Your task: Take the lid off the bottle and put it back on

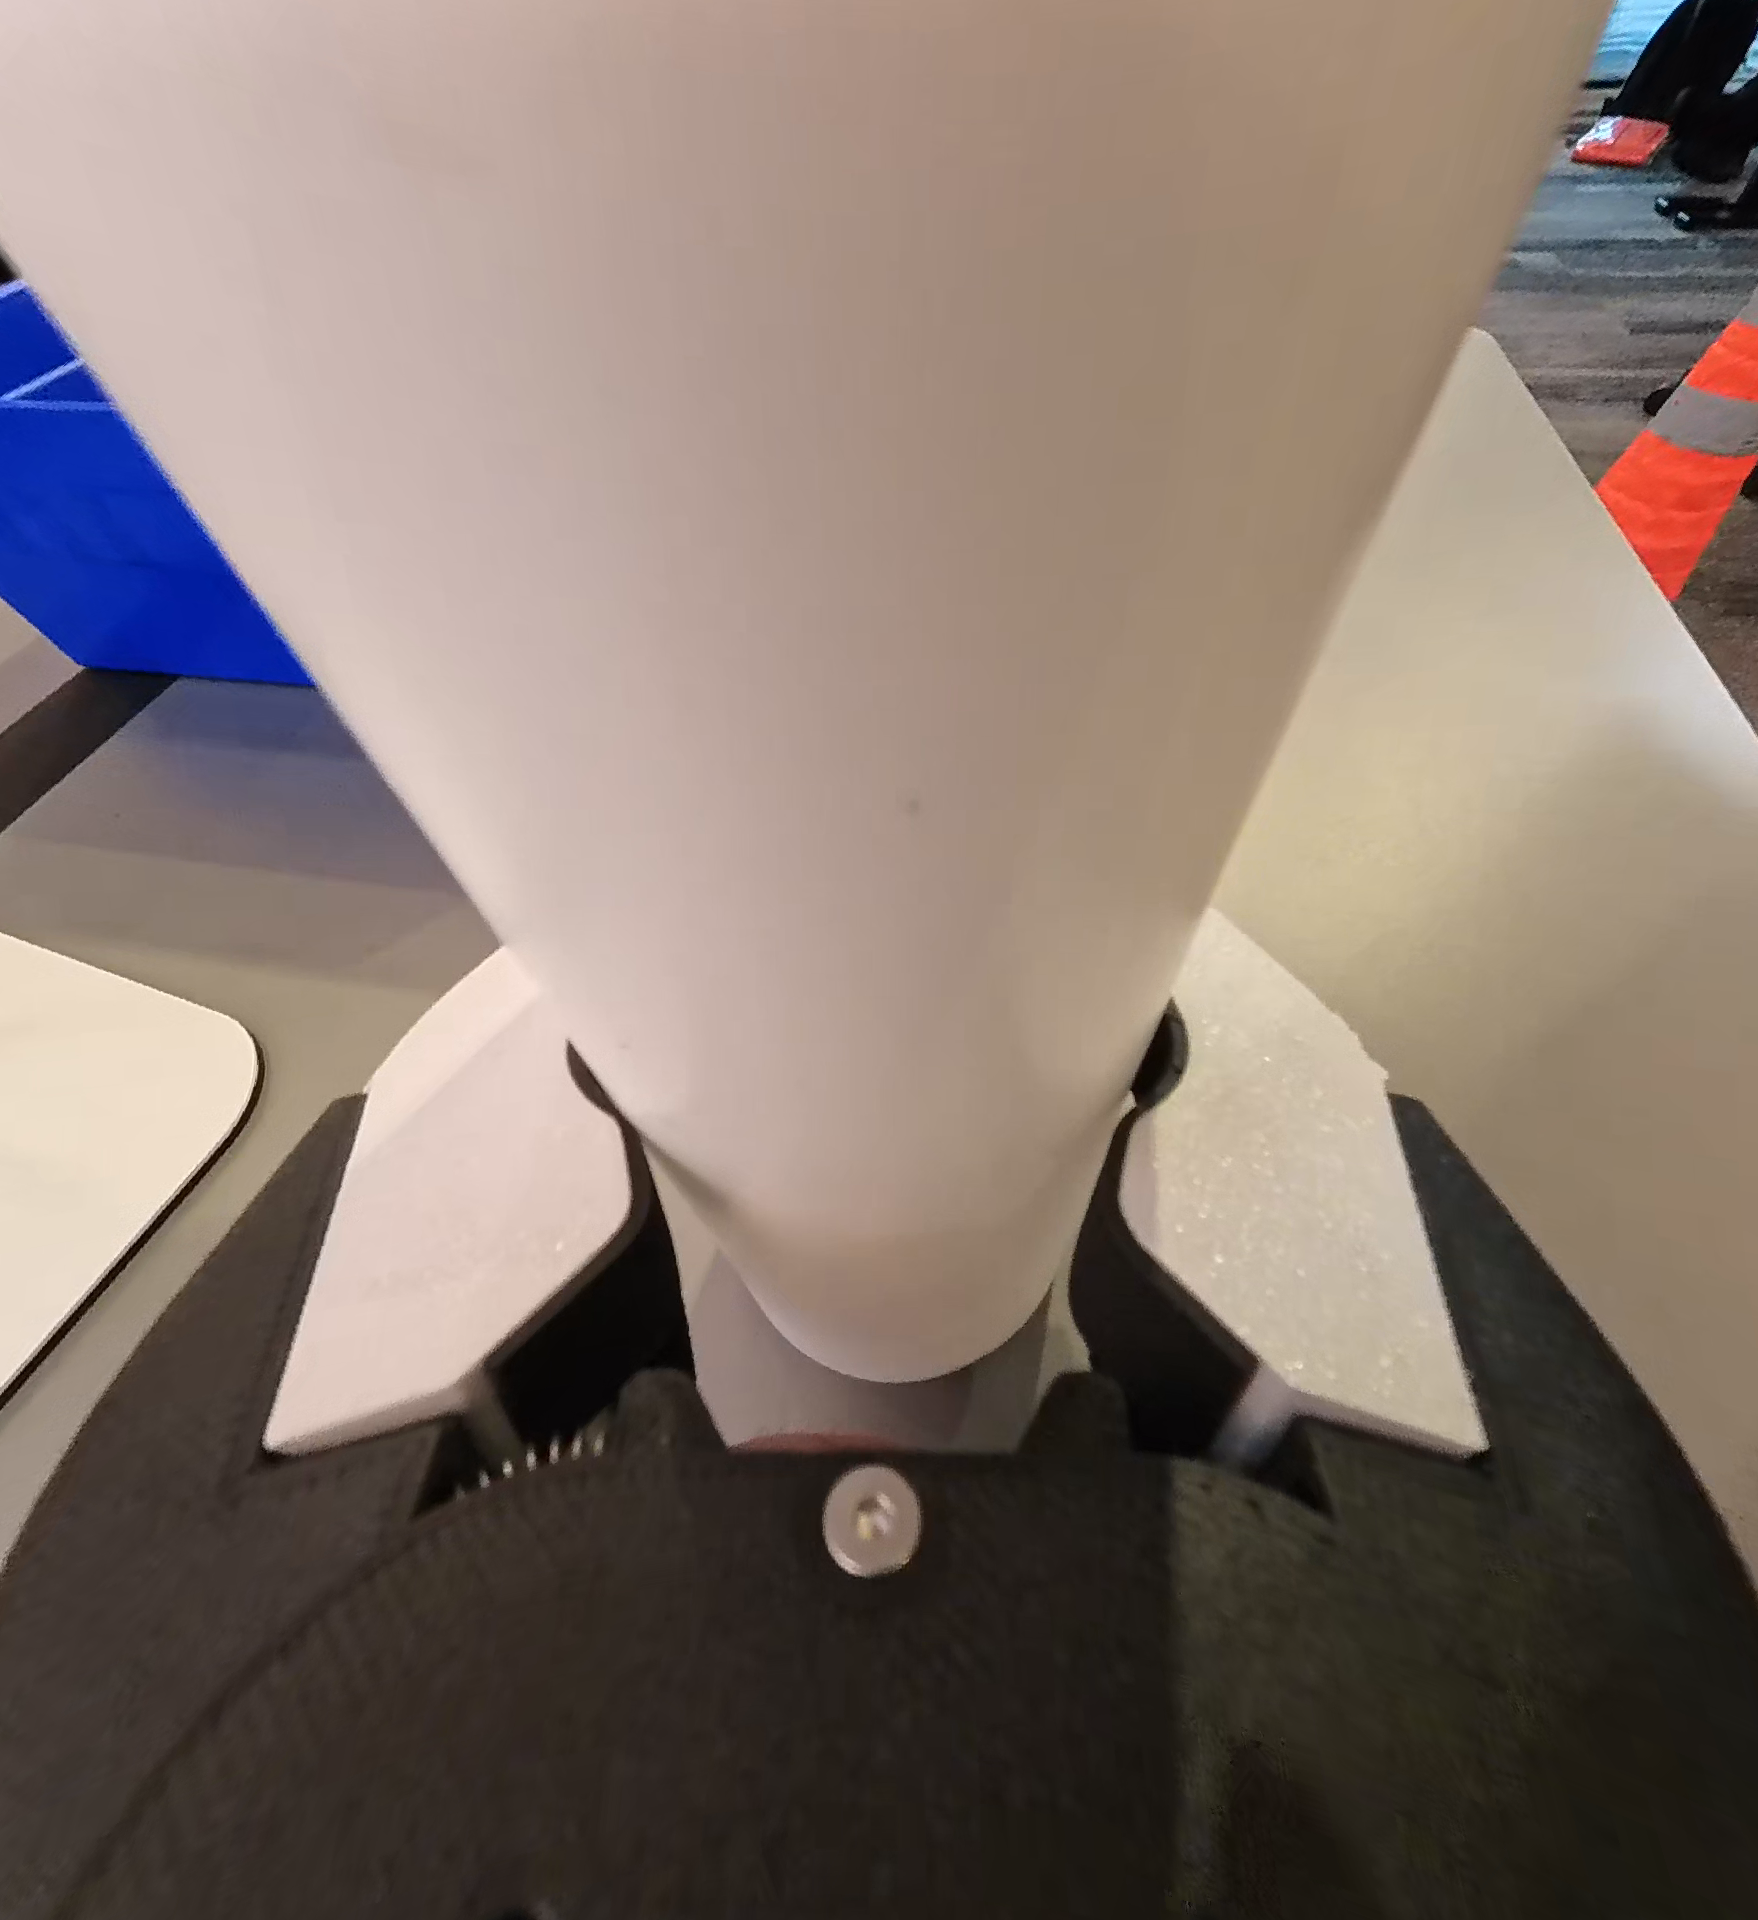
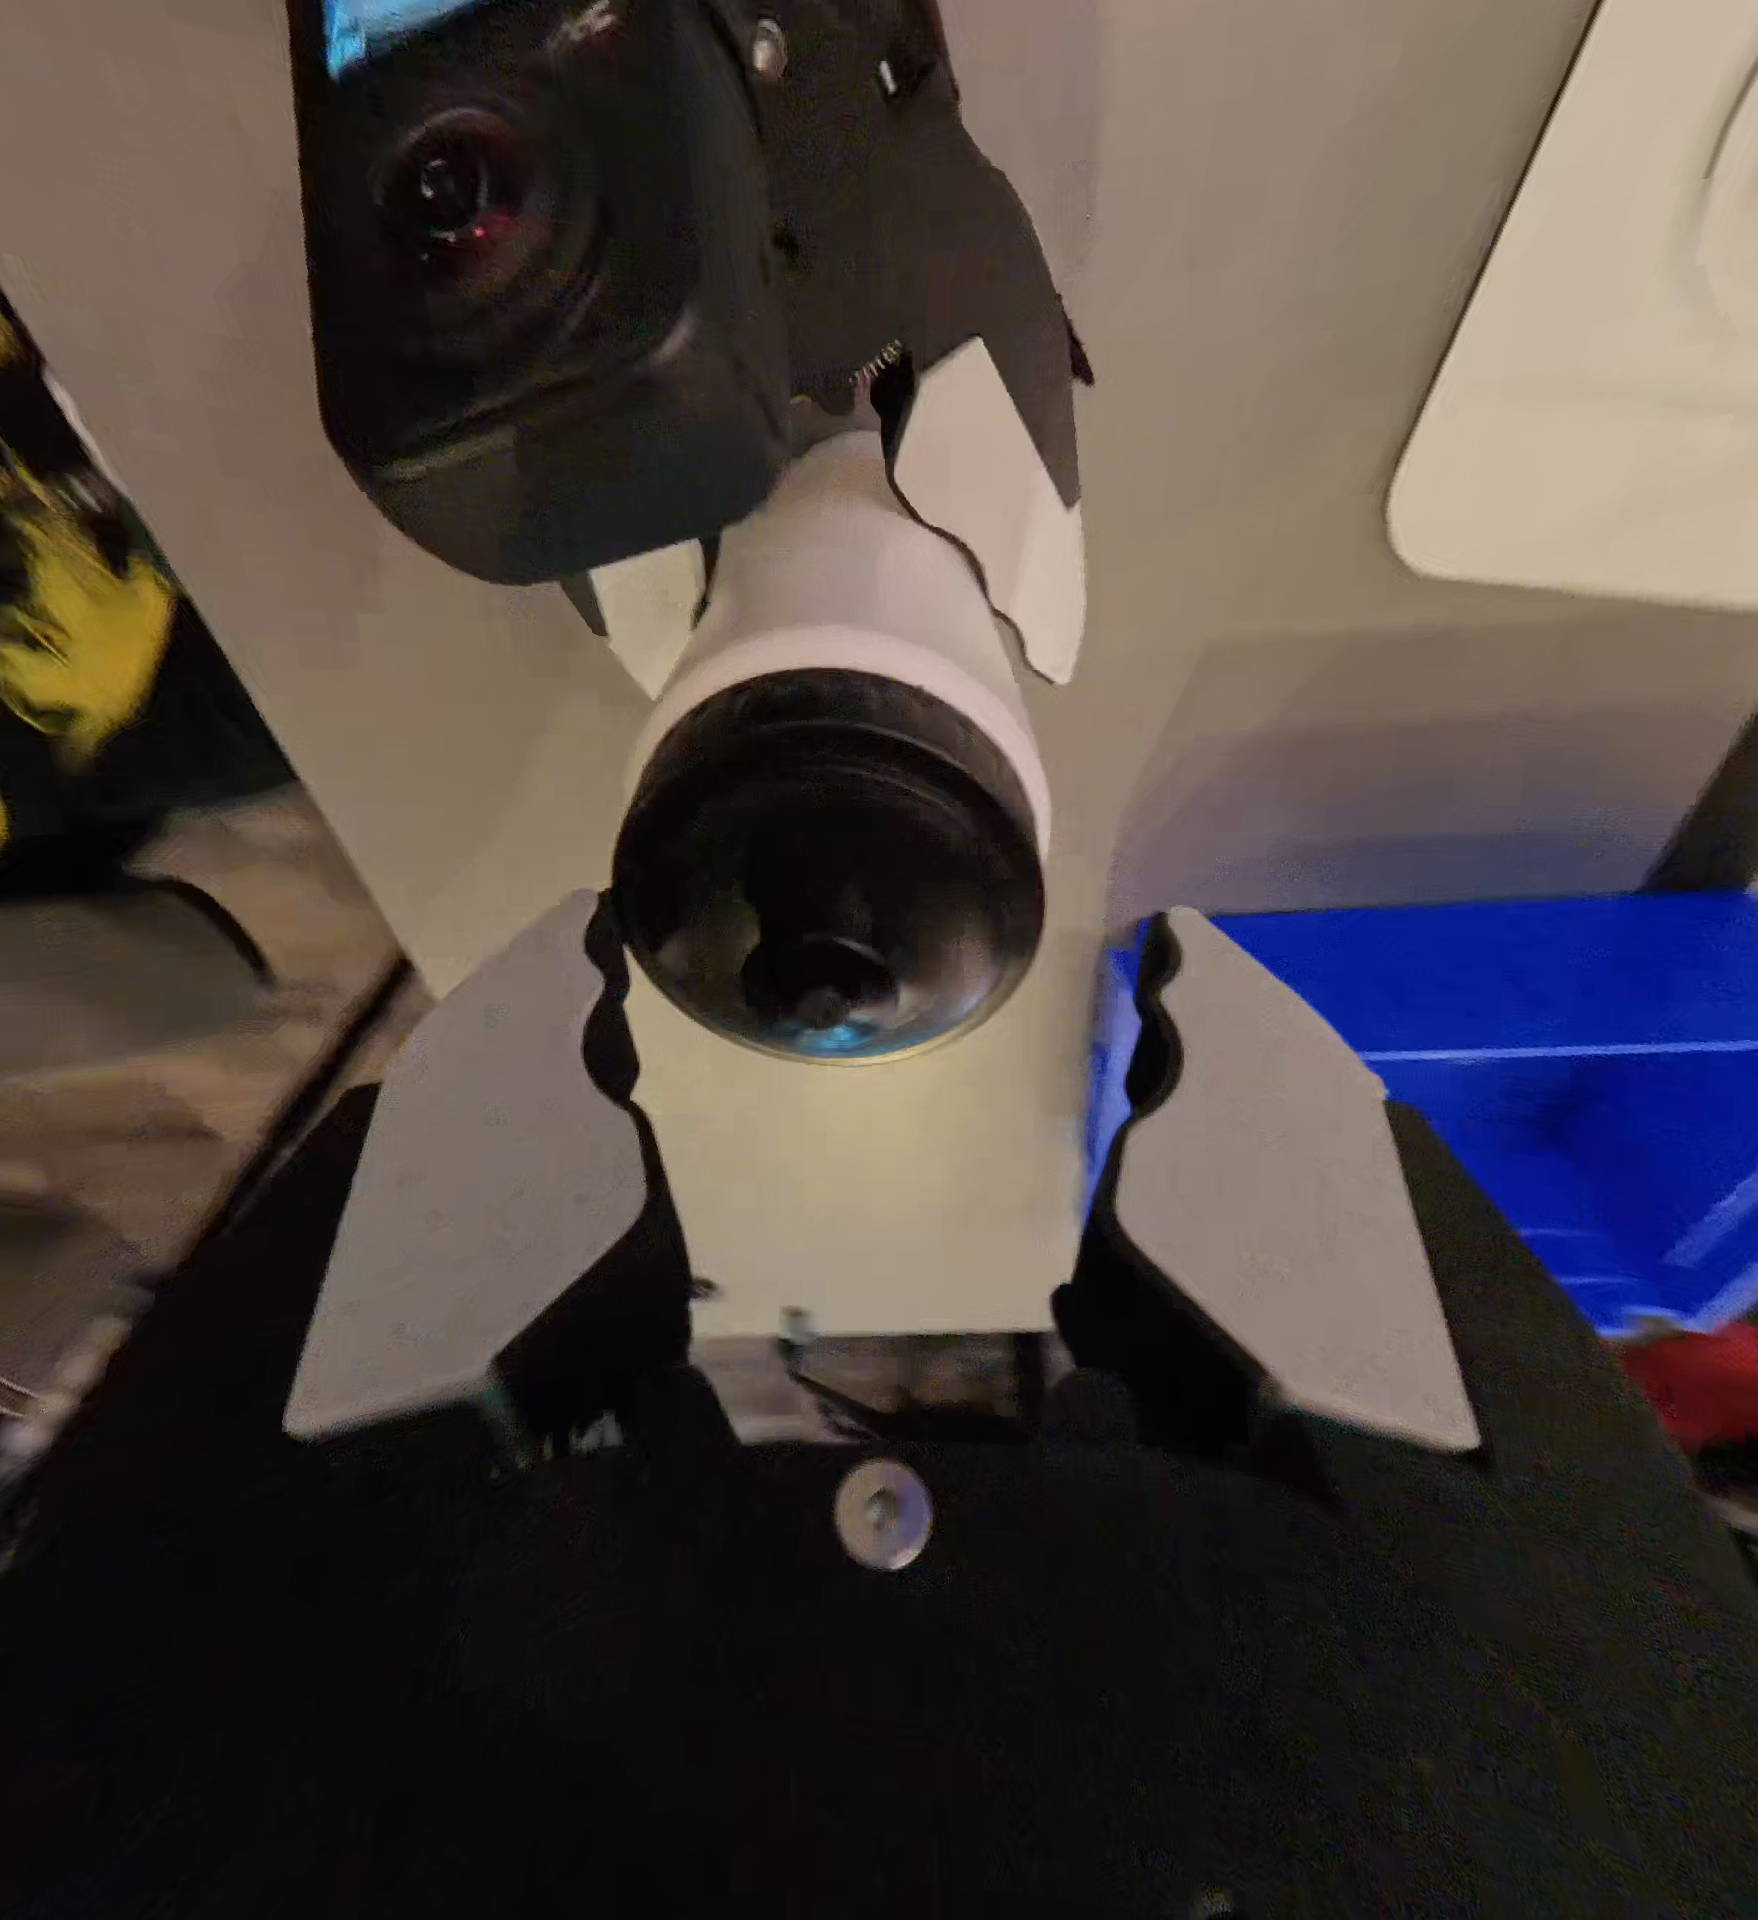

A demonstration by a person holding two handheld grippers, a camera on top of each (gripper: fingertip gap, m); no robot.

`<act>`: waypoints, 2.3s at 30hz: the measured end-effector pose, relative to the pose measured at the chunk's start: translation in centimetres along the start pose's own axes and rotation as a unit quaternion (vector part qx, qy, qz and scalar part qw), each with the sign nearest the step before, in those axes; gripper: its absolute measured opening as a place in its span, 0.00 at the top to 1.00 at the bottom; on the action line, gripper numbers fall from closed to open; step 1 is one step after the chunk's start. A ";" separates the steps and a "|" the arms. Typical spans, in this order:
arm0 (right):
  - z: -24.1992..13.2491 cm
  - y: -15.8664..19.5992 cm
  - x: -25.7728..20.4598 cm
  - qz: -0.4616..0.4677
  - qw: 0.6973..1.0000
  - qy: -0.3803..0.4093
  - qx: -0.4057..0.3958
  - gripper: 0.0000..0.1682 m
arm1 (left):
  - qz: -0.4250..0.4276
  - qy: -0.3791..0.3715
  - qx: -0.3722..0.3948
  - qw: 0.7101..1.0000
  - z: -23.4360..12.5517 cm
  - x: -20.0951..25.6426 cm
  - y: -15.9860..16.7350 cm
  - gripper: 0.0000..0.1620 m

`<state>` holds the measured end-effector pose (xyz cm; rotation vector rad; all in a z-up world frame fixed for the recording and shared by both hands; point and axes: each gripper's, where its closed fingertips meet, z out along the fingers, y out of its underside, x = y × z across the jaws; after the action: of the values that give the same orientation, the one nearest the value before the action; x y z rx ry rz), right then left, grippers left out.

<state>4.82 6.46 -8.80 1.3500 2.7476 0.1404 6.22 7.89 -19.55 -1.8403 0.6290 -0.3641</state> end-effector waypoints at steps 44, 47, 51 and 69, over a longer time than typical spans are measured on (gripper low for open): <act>0.2 -0.5 0.0 -0.128 0.991 0.025 -0.035 0.47 | -0.024 0.001 0.009 1.000 -0.1 -0.2 -0.4 0.40; -0.3 0.1 0.0 -0.047 0.999 0.022 -0.014 0.44 | -0.023 -0.002 0.010 1.000 -0.1 -0.2 -0.4 0.40; -1.2 -0.8 -0.5 0.061 0.995 -0.022 0.080 0.56 | -0.021 -0.003 0.010 1.000 -0.1 -0.3 -0.4 0.40; -0.1 -0.5 -0.5 -0.133 0.991 -0.018 0.005 0.56 | -0.018 0.001 0.010 1.000 0.0 -0.3 -0.4 0.41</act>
<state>4.73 5.76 -8.71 0.9650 2.8654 0.0832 6.04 8.19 -19.16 -1.8341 0.5924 -0.3956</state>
